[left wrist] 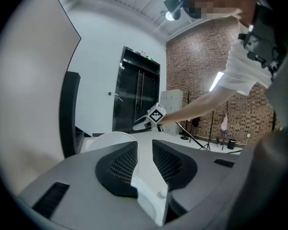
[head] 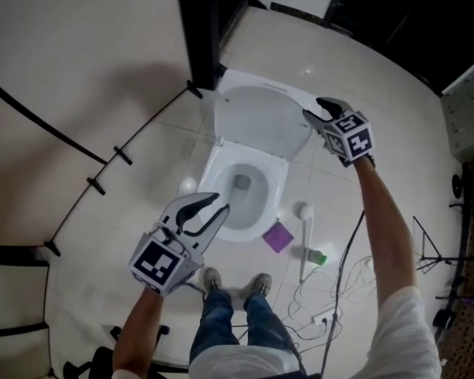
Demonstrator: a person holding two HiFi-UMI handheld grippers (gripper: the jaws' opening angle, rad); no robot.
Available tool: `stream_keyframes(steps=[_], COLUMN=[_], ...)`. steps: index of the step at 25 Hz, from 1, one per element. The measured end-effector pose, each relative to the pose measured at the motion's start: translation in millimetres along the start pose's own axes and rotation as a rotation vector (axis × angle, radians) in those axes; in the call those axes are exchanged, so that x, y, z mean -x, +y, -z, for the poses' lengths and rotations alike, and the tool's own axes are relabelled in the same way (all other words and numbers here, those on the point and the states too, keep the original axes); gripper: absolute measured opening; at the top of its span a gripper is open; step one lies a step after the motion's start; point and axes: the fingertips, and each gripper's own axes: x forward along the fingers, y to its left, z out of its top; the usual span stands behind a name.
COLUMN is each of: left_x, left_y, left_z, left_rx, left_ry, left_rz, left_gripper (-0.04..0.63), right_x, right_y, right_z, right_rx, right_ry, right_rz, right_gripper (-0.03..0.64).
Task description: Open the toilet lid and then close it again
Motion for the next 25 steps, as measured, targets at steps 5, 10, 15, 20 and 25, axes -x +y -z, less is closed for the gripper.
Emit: stream_keyframes(steps=[5,10,15,20,25], left_x=[0,13,17,23,35], left_y=[1,6,8,0,-9], left_z=[27,47,43,42,68], left_rx=[0.027,0.057,0.049,0.010,-0.012], left_ry=[0.045,0.063,0.040,0.022,0.018], left_rz=[-0.027,-0.054,-0.067,-0.049,-0.032], left_gripper=[0.092,0.092,0.092,0.092,0.092], right_x=[-58,-71,-43,15,35], right_y=[-19,-16,35,155,286], right_z=[21,35,38,66,146], right_rx=[-0.034,-0.004,0.242,0.417,0.544], right_ry=[0.112,0.183,0.215,0.155,0.111], right_rz=[-0.053,-0.051,-0.142,-0.204,-0.173], right_gripper=[0.199,0.057,0.029,0.032,0.046])
